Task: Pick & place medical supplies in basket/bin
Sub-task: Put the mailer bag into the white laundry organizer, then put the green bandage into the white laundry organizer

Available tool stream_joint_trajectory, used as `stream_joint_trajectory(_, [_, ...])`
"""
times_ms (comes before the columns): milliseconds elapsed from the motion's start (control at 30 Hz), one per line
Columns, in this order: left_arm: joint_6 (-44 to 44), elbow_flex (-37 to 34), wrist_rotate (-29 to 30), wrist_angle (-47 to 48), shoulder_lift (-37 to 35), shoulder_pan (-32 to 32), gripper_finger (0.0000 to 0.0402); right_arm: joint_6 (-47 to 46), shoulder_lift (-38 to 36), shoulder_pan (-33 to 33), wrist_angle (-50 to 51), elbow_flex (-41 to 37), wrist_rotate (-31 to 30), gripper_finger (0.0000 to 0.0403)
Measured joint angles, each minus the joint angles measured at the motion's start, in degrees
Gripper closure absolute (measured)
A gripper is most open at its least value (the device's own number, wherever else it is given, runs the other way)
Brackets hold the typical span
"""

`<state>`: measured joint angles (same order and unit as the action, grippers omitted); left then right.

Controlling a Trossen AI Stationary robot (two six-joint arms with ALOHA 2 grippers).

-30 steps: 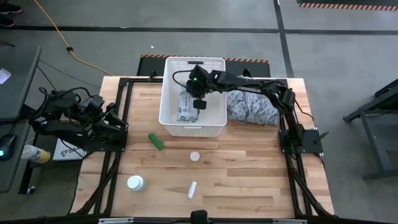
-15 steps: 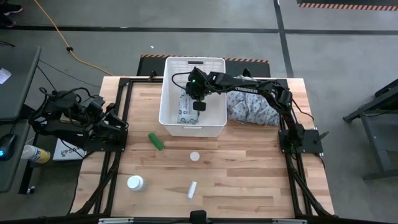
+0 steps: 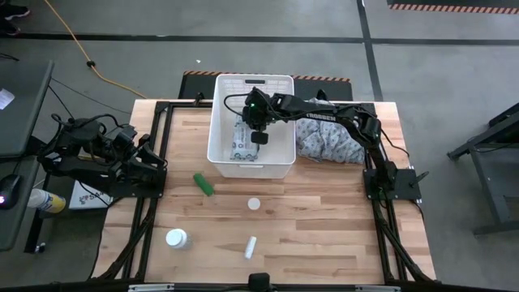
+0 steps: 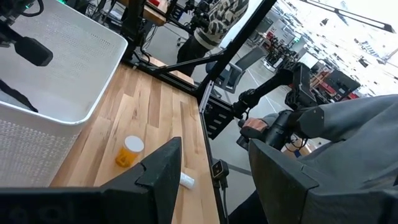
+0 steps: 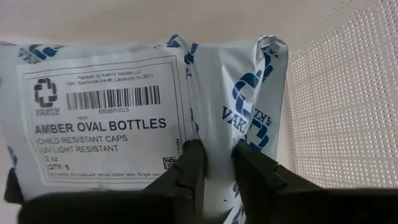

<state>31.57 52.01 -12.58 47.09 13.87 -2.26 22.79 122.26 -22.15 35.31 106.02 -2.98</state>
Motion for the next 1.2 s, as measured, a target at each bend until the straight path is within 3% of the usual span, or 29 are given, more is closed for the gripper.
stream_joint_trajectory(333, [0.0, 0.0, 0.0, 1.2, 0.0, 0.0, 0.0181, 0.1, 0.0, 0.0, 0.0, 0.0, 0.0, 0.0296])
stream_joint_trajectory(1200, [0.0, 0.0, 0.0, 1.6, 0.0, 0.0, 0.0181, -1.3, 0.0, 0.9, -4.6, 0.0, -0.1, 0.0295])
